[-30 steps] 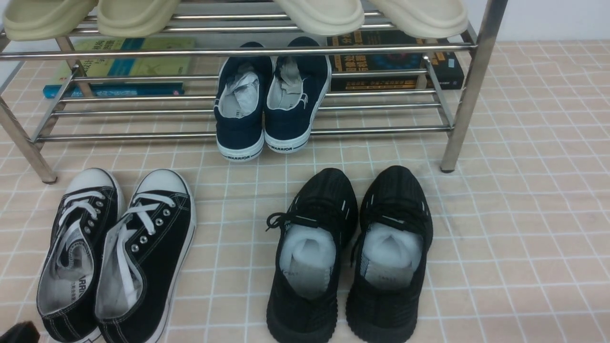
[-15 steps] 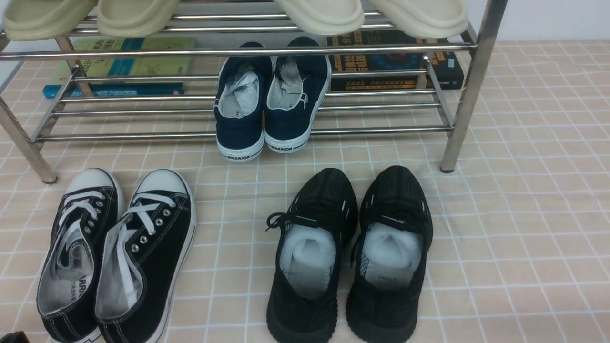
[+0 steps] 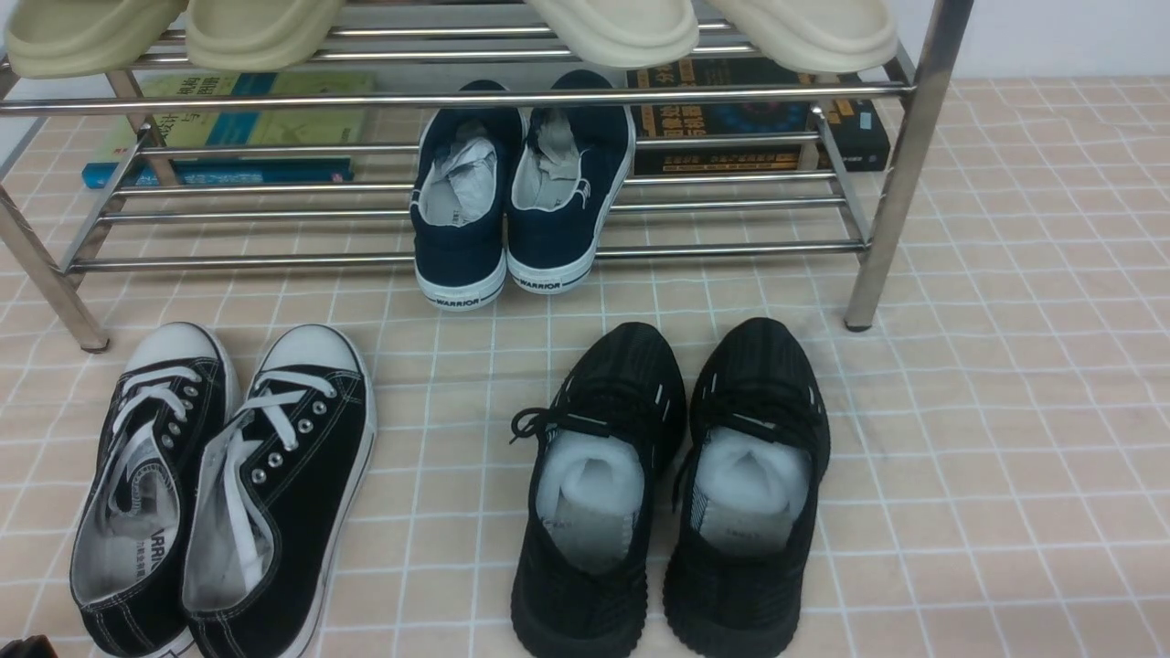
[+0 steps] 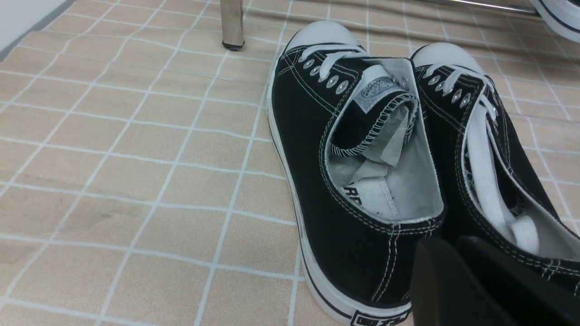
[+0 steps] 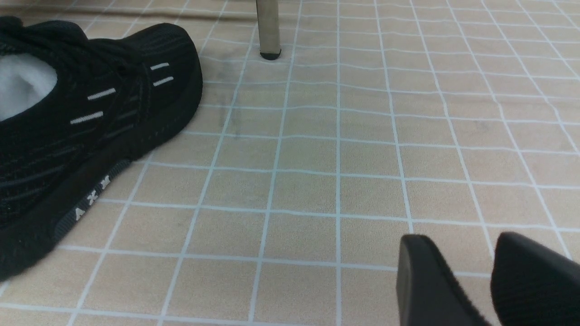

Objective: Take the shoes off the shelf from the light coffee tablecloth by hand.

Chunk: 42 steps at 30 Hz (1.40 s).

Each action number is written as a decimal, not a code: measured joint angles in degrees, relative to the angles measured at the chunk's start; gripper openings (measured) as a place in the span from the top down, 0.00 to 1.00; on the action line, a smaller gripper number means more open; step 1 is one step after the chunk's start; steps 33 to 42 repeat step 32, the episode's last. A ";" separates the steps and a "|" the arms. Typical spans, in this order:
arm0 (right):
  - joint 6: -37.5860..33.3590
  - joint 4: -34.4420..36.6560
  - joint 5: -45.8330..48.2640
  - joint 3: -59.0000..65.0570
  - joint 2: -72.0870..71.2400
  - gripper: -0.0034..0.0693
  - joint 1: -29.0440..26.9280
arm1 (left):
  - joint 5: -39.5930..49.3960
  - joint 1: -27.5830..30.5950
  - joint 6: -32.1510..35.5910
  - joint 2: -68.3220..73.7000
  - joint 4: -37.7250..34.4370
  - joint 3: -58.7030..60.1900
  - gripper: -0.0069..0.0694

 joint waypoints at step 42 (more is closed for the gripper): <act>0.00 0.00 0.00 0.00 0.00 0.62 0.00 | 0.02 0.00 0.00 0.00 0.00 0.00 0.79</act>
